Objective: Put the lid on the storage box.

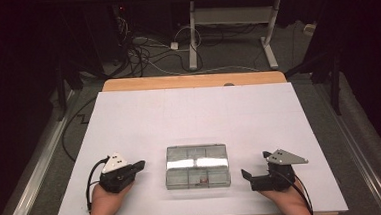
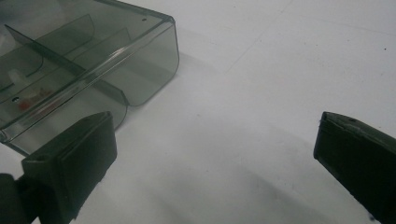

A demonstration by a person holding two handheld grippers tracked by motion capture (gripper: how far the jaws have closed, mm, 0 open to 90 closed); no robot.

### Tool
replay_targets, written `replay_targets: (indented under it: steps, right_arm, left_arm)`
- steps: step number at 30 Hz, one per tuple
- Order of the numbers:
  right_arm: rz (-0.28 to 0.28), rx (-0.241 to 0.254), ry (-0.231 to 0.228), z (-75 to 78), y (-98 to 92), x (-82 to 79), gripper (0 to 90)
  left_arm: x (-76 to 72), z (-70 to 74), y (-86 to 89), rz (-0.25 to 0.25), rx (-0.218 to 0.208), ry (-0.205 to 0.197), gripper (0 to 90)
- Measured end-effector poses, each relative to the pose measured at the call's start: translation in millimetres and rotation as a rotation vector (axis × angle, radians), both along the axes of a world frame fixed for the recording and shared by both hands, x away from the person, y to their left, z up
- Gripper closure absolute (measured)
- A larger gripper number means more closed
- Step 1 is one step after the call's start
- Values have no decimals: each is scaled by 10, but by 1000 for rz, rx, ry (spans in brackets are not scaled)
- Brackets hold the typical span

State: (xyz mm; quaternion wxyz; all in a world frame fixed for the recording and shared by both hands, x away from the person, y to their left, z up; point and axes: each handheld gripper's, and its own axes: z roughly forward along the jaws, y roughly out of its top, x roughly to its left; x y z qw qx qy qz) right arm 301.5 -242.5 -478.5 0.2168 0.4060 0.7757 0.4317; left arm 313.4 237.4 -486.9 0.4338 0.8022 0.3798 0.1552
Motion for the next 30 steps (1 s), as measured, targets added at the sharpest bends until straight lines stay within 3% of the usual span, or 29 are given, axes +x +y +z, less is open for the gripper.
replay_targets:
  steps: [3, 6, 12, 16, 19, 24, 30]
  right_arm:
    - [5, 13, 7, -1, 4, 4, 6]
    - [10, 9, 2, 0, 18, -1, 6]
    - [13, 5, -5, 2, 31, -4, 6]
    - [14, 9, -6, 4, 34, -3, 6]
    - [14, 10, -9, 6, 35, -7, 6]
    - [16, 11, -11, 4, 44, -10, 6]
    - [18, 14, -40, 8, 54, -27, 6]
  left_arm:
    - [12, -15, 101, 17, 11, 2, 876]
    - [19, -28, 160, 29, -5, 11, 876]
    - [-1, -13, 122, 12, -8, 1, 870]
    - [19, -19, 128, 10, -22, 16, 812]
    - [24, -23, 113, 2, -23, 17, 703]
    - [42, -38, 83, 3, -30, 17, 438]
    - [39, -18, 61, 22, -28, 1, 211]
